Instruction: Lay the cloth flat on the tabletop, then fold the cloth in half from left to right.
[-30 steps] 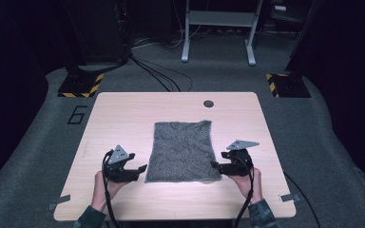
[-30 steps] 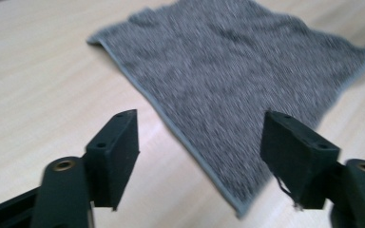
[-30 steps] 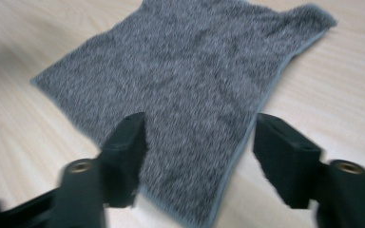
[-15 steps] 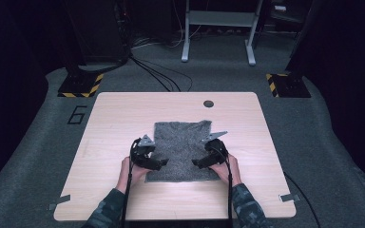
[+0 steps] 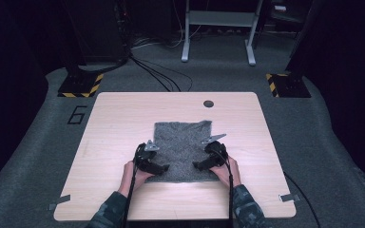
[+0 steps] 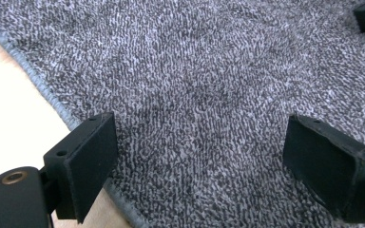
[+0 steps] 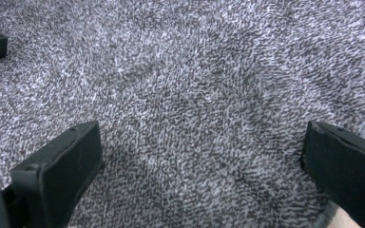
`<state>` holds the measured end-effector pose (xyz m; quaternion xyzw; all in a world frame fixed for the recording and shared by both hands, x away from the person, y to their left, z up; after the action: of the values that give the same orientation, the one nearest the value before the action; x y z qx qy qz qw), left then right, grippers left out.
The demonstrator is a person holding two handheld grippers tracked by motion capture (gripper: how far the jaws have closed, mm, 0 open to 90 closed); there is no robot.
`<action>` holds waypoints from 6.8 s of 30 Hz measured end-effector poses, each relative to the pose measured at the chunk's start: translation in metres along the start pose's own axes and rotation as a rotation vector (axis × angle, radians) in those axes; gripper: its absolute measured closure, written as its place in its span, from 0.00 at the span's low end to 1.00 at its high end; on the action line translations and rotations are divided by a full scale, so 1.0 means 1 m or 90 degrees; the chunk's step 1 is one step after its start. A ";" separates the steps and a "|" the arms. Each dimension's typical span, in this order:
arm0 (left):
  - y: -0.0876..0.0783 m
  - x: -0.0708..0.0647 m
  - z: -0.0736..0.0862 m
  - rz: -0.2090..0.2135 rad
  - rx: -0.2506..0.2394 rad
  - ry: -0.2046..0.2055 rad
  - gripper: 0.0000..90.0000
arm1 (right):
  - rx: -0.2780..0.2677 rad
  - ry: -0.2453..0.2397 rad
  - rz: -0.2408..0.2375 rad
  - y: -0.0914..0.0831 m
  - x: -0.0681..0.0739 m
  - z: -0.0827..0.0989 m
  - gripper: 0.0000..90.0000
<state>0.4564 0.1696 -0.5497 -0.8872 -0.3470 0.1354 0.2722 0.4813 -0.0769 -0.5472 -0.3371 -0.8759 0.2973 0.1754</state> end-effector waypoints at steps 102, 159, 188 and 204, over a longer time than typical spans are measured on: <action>0.045 0.110 -0.050 -0.094 0.012 -0.087 0.42 | -0.009 -0.201 -0.147 0.042 0.222 -0.011 0.65; -0.009 0.104 -0.107 -0.124 -0.060 -0.020 0.96 | -0.224 -0.181 -0.134 -0.024 0.227 -0.056 0.96; 0.044 0.060 -0.140 -0.108 -0.014 0.032 0.95 | -0.229 -0.109 -0.059 -0.060 0.176 -0.021 0.95; 0.081 0.040 -0.141 -0.088 -0.003 0.034 0.94 | -0.180 -0.064 -0.006 -0.071 0.137 0.012 0.95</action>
<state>0.5898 0.0932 -0.4835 -0.8651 -0.4005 0.0919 0.2877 0.3433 -0.0294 -0.4965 -0.3392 -0.9182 0.1868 0.0836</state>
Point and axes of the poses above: each handheld gripper's, and its own axes: y roughly forward along the jaws, z roughly out of its underside, x roughly to its left, the point moved 4 cm from there along y, roughly forward along the jaws, and after that the axes turned 11 degrees about -x, right-handed, at the moved point
